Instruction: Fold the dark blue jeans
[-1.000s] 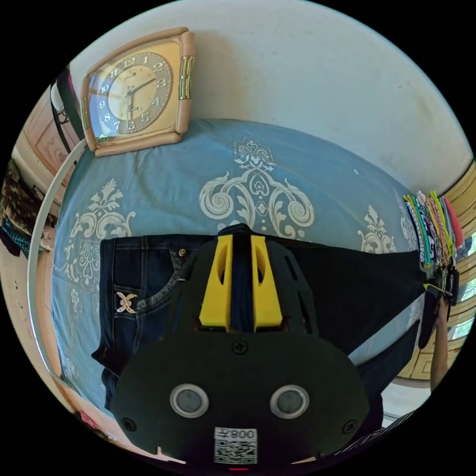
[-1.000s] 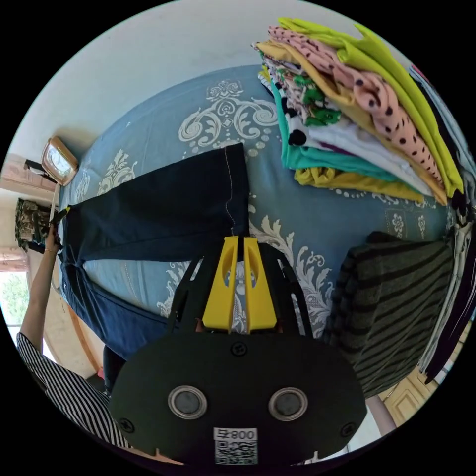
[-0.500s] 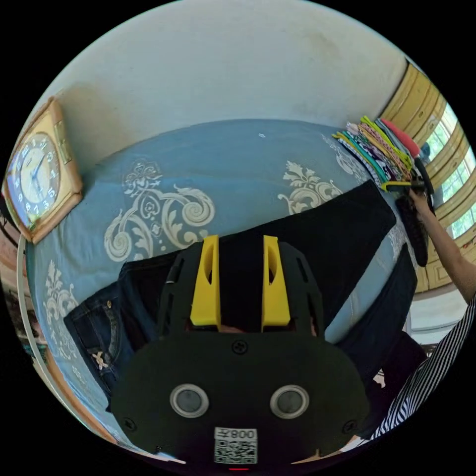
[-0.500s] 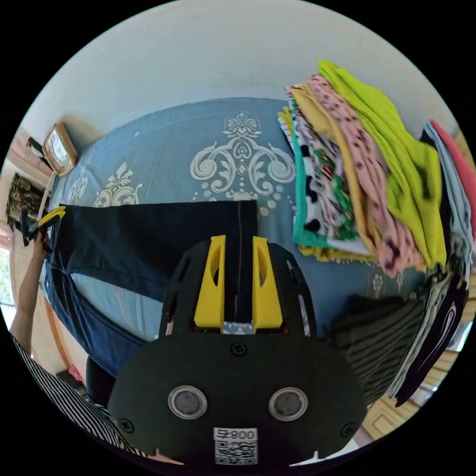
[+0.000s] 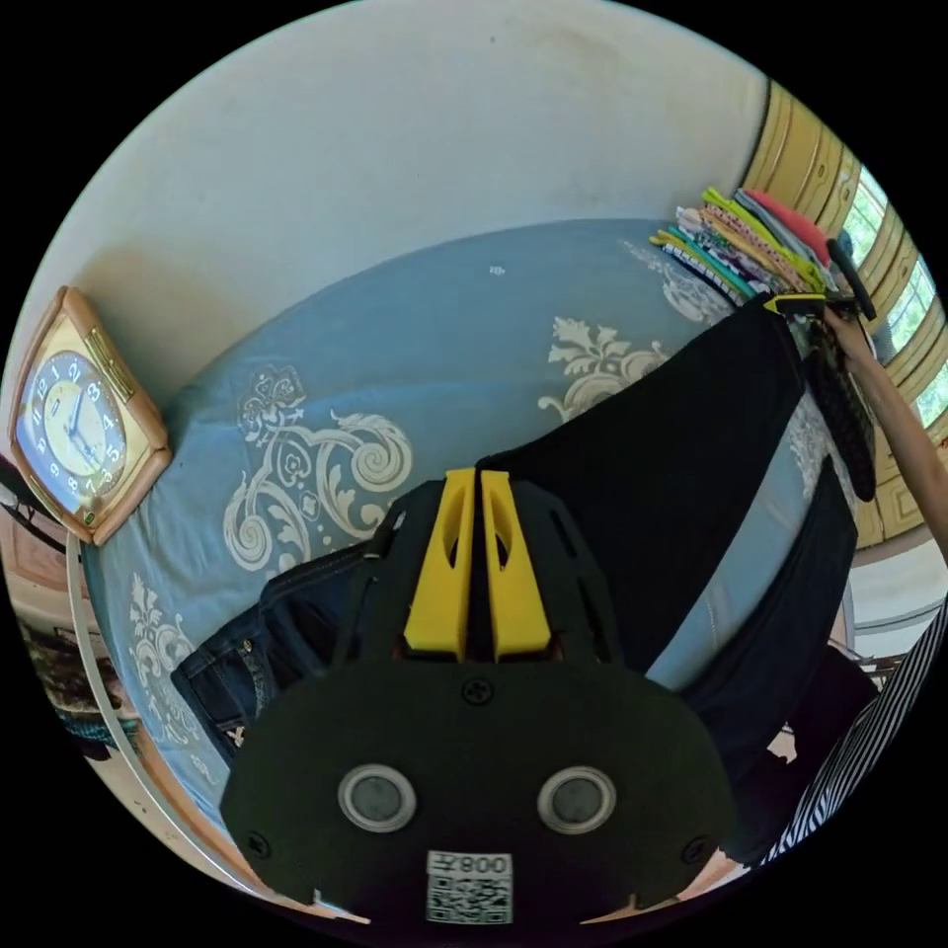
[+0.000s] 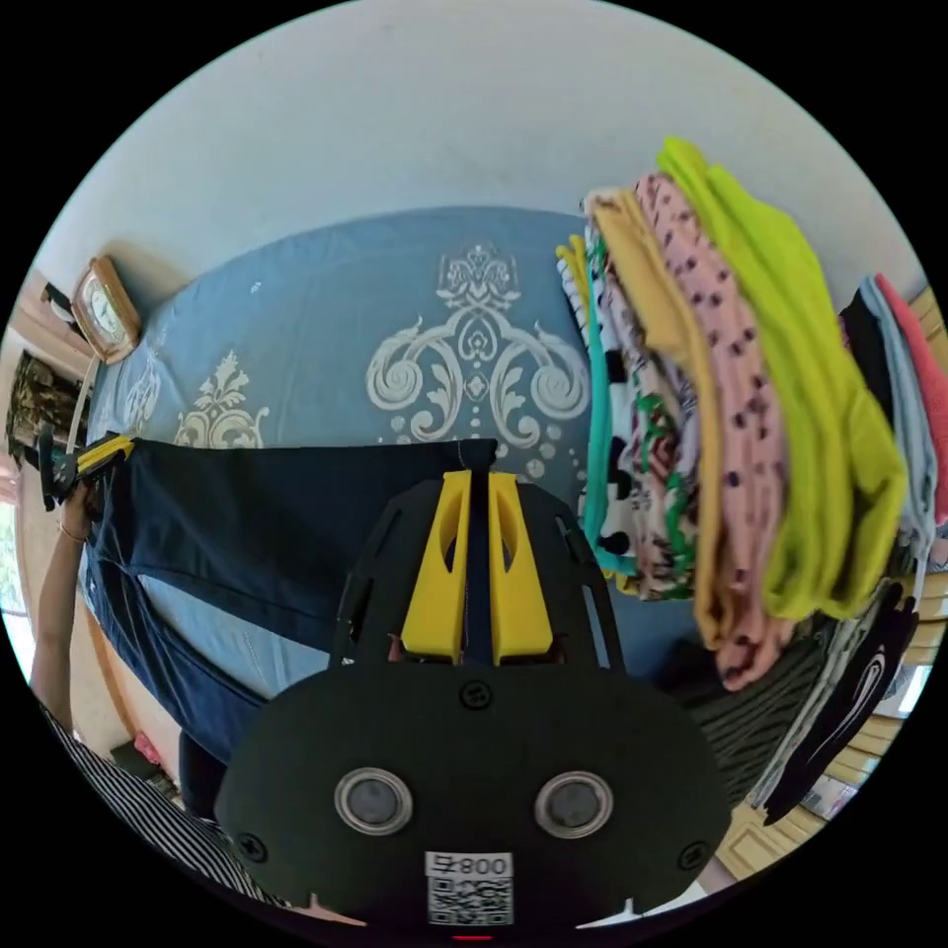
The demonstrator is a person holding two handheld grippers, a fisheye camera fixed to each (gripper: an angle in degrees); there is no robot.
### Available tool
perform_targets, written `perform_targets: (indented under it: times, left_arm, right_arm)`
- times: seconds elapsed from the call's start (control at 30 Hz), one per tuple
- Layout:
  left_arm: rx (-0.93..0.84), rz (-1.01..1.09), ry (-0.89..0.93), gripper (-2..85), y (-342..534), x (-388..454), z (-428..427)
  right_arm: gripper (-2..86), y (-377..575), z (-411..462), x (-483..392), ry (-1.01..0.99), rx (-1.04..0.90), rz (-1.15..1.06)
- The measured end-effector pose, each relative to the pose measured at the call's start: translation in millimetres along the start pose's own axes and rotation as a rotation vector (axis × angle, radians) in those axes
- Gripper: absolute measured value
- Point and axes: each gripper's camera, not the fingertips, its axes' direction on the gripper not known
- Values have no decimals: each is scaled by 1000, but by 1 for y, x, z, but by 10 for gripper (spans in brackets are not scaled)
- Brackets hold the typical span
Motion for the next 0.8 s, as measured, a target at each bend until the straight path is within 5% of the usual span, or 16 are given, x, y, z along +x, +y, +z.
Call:
perform_targets:
  times: [0.2, 0.3, 0.4, 0.6, 0.8]
  left_arm:
    - [49, -93, -12, 34, -11, -13, -1]
    - [-72, -149, -55, 60, -8, -19, 30]
    - [11, -200, -19, 69, 6, -26, 19]
    - [153, -259, 9, 71, 74, -43, -33]
    - [56, -538, -11, 58, 179, -92, -51]
  right_arm:
    - [24, -34, -29, -9, 5, 73, 28]
    - [14, -55, 5, -30, 155, -41, 46]
    - [8, -62, 23, -57, 348, -68, 26]
    - [5, -37, 28, -121, 52, 13, -168]
    - [1, -30, 86, -160, 97, -138, -208]
